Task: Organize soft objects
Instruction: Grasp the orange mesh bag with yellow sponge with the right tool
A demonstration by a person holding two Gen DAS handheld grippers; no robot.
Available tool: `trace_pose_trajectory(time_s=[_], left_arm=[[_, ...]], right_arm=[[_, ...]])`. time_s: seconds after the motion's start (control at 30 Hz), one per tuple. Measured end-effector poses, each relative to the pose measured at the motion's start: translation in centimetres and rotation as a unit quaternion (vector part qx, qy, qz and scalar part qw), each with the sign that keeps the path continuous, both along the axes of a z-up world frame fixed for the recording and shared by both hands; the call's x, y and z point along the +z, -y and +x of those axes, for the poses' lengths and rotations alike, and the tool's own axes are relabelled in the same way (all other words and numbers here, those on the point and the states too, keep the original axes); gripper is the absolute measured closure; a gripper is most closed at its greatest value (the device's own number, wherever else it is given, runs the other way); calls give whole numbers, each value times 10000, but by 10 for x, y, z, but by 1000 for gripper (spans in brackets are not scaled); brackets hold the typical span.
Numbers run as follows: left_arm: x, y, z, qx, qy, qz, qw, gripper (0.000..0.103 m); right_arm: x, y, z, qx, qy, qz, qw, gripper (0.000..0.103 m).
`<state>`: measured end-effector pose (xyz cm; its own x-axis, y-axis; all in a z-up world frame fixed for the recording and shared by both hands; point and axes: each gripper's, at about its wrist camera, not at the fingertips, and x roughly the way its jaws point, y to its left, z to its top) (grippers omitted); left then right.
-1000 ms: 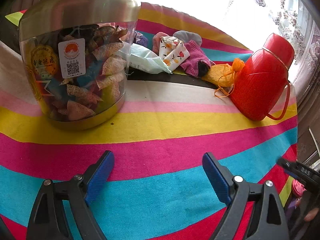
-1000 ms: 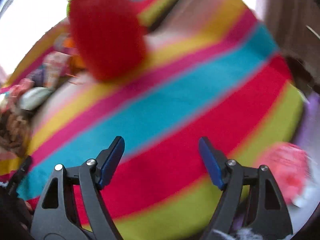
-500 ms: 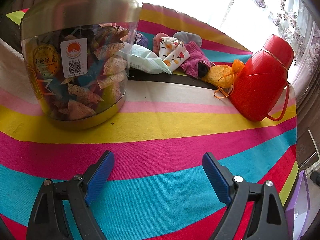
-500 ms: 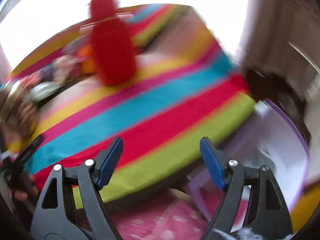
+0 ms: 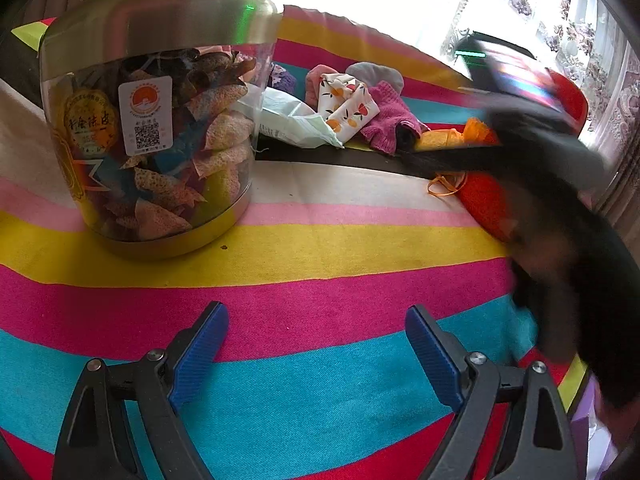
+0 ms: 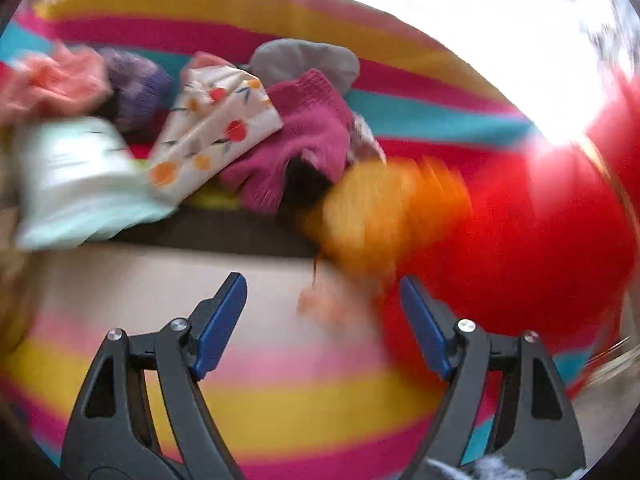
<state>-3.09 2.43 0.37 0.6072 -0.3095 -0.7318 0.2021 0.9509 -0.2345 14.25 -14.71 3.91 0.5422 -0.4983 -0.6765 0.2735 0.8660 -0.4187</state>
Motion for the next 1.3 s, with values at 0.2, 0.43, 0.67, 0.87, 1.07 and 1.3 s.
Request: trace_pose_trajectory(time_s=[0.2, 0.43, 0.67, 0.87, 1.07, 1.3], left_arm=[[0, -1, -3, 29, 6, -94, 10000, 11], [1, -6, -6, 46, 17, -223, 9997, 11], [2, -7, -12, 49, 31, -259, 9996, 11], [2, -8, -13, 72, 30, -266, 9996, 11], [2, -7, -13, 75, 25, -246, 9997, 11], [2, -6, -11, 78, 16, -220, 9997, 11]], right_arm=[[12, 15, 88, -218, -485, -683, 9962, 22], [7, 85, 152, -1189, -1619, 788, 9764, 18], [-14, 100, 124, -875, -2170, 3713, 8986, 13], [4, 54, 37, 800, -1949, 4117, 8866, 9], [-15, 51, 2, 926, -1617, 3154, 9305, 8], [-14, 20, -19, 1161, -1200, 3505, 9216, 5]])
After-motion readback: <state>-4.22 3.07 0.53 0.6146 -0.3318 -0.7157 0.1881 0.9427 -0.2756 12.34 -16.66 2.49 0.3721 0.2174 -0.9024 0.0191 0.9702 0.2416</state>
